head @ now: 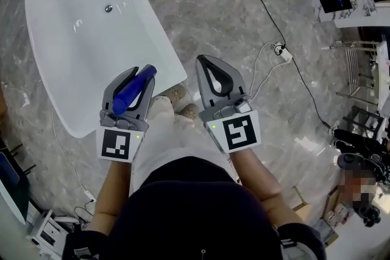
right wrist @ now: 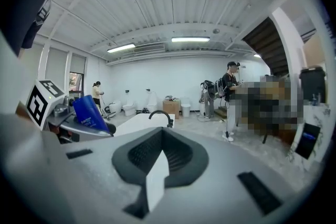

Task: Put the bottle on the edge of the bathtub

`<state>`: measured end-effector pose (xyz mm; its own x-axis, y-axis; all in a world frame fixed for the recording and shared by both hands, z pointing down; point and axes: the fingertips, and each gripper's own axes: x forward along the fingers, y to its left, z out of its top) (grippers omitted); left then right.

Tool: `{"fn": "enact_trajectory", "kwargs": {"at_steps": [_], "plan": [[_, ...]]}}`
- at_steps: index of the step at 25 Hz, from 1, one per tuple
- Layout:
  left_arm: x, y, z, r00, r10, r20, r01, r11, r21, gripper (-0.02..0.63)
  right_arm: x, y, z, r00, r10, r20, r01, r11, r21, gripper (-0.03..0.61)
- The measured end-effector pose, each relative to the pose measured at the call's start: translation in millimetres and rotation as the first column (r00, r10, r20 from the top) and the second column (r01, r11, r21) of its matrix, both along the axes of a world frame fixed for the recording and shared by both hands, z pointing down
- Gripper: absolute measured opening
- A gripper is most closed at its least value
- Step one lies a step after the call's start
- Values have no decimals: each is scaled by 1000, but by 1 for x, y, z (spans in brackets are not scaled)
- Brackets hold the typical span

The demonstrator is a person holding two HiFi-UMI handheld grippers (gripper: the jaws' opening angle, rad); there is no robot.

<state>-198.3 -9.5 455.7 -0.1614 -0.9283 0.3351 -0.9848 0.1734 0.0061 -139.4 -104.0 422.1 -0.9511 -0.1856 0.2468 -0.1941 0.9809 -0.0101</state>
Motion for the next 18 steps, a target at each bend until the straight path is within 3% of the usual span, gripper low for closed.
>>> {"fn": "enact_trajectory", "kwargs": {"at_steps": [9,13,18], "plan": [[26,-41,70,985,170,10,-169,984,-60,144,14,-13,36,998,41,-38,-41,999,-3,2],[34,-56,100,970,239,36,-236,969,-78,144,18,-18,52,997,59,-42,-59,998,-4,2],[41,-66,127,956,294,13,-291,951,-109,144,27,-20,70,994,87,-69,-88,996,-9,2]]}}
